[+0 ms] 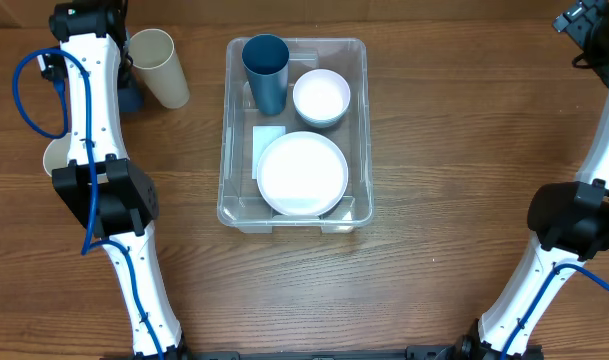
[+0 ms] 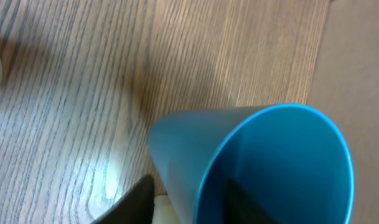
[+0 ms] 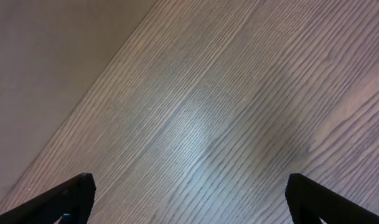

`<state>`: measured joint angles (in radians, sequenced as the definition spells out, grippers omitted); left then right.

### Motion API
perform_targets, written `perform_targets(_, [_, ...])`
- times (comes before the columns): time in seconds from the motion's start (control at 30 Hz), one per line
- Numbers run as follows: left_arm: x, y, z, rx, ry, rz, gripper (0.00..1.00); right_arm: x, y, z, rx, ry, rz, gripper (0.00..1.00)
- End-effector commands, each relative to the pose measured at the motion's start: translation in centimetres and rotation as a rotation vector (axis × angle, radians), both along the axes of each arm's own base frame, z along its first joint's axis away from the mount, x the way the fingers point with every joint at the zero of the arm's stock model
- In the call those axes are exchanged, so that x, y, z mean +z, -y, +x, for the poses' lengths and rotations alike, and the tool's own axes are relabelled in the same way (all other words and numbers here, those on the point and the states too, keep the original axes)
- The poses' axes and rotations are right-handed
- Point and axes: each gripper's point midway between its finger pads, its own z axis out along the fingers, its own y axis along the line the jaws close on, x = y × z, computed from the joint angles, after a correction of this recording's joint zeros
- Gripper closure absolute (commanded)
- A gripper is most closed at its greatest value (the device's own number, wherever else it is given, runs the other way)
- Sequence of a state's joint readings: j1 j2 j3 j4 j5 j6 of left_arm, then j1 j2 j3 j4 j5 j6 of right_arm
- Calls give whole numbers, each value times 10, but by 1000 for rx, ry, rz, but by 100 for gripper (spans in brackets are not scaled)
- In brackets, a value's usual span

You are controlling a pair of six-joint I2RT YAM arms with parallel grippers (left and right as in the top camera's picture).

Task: Pack container
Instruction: 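Grip the remaining blue cup's rim with the left gripper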

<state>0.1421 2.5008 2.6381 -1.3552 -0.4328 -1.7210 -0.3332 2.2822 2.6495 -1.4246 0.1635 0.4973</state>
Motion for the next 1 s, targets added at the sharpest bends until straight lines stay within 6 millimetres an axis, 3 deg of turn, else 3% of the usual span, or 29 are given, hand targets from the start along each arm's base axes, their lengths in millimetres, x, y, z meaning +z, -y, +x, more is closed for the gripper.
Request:
perform_targets(0.0, [-12,3,-1,-47,-47,-15,91,35,-1,-5,-7,78,-30,0])
perform_targets(0.03, [-13,6,-1,-75,-56,-26,96,35,-1,-5,-7,78,-30,0])
perform_targets(0.43, [-11,17,3,-239,-91,-52,96,35,-1,-5,-7,78,-30,0])
perform_targets(0.8, [74,3,5,-294,29,111,96,35,-1,-5,-7,78,-30,0])
perform_targets(0.97, [117,2,-7,-322,71,159,96,35,-1,-5,-7,78,-30,0])
